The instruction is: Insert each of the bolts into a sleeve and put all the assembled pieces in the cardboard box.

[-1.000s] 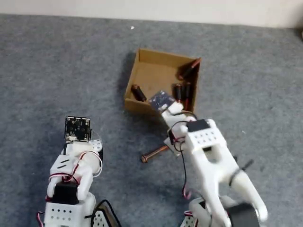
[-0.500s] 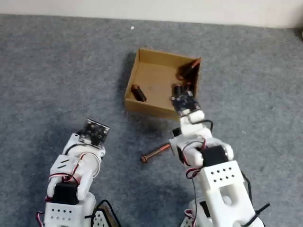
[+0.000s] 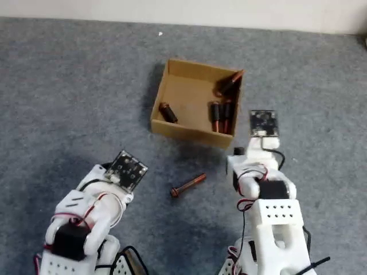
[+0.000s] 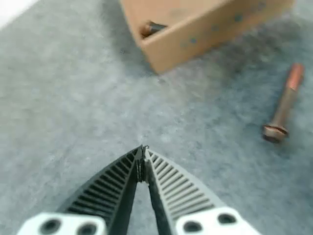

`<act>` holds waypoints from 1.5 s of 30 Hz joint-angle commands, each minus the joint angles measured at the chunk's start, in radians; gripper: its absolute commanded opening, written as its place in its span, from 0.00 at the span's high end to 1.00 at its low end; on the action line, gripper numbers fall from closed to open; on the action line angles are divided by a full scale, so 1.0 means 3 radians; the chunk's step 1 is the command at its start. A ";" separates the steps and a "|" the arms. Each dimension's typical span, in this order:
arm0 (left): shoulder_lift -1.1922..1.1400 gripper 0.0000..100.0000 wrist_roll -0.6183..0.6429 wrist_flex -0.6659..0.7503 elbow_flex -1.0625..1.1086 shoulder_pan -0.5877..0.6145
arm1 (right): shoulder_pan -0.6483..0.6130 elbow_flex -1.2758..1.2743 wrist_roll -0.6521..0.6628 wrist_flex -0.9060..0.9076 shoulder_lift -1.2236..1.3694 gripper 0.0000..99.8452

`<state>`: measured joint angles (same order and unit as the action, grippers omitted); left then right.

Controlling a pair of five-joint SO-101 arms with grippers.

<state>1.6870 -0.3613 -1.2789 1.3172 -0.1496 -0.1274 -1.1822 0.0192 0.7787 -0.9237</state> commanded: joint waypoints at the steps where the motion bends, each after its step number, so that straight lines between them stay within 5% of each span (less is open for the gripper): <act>1: -0.0969 0.92 -0.0097 0.0118 -0.0417 -0.0361 | 0.0156 0.0023 -0.0061 -0.0136 -0.0105 1.00; 5: -0.1813 0.83 -0.0123 0.0133 -0.0693 -0.0708 | 0.0289 0.0023 -0.0061 -0.0176 -0.0090 1.00; 20: -0.3255 0.83 0.0225 0.1320 -0.0933 -0.1455 | 0.0366 0.0013 -0.0082 -0.0182 -0.0090 1.00; 40: -0.5086 0.83 0.0327 0.1575 -0.1747 -0.1542 | 0.0560 0.0008 -0.0205 -0.0345 -0.0115 1.00; 45: -0.5357 0.96 0.0327 0.1560 -0.1905 -0.1557 | 0.0560 0.0003 -0.0205 -0.0345 -0.0115 1.00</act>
<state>0.1158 -0.2739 -0.8216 0.8155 -0.6038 0.0245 -1.1884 -0.0330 0.7066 -0.9237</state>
